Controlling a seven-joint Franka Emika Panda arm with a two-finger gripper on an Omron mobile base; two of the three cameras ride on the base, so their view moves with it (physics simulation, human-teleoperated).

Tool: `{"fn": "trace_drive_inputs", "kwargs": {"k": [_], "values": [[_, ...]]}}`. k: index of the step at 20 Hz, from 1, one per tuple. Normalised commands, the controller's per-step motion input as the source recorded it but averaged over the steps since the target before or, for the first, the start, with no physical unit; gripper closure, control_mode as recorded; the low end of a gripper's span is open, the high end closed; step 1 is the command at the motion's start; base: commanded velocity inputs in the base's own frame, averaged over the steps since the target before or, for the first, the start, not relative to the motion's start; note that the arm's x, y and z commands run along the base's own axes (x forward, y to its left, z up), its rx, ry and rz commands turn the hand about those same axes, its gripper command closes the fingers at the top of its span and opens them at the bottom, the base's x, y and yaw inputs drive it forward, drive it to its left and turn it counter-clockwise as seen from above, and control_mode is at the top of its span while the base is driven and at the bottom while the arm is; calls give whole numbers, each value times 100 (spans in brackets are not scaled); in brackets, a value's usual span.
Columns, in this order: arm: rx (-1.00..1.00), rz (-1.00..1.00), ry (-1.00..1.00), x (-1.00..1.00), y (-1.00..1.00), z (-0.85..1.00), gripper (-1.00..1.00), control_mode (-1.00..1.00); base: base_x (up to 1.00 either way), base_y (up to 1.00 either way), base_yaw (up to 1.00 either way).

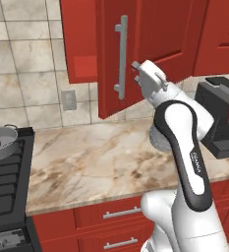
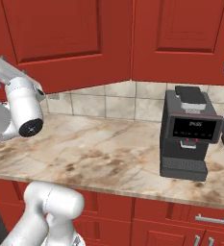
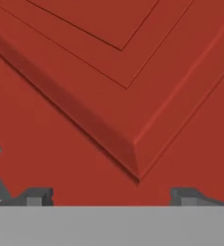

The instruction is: Open the cabinet and move the ladle to the pot. Then close the cabinet.

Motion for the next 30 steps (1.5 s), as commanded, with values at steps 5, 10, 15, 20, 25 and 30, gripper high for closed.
{"fn": "trace_drive_inputs", "kwargs": {"k": [5,10,15,20,25,30], "values": [[0,0,3,98,37,0,-100,-100,0,0,0],[0,0,6,83,12,0,-100,-100,0,0,0],[0,0,5,85,7,1,-100,-100,0,0,0],[0,0,2,65,12,3,-100,-100,0,0,0],[0,0,0,54,10,1,-100,-100,0,0,0],[0,-3,0,56,15,0,-100,-100,0,0,0]]}}
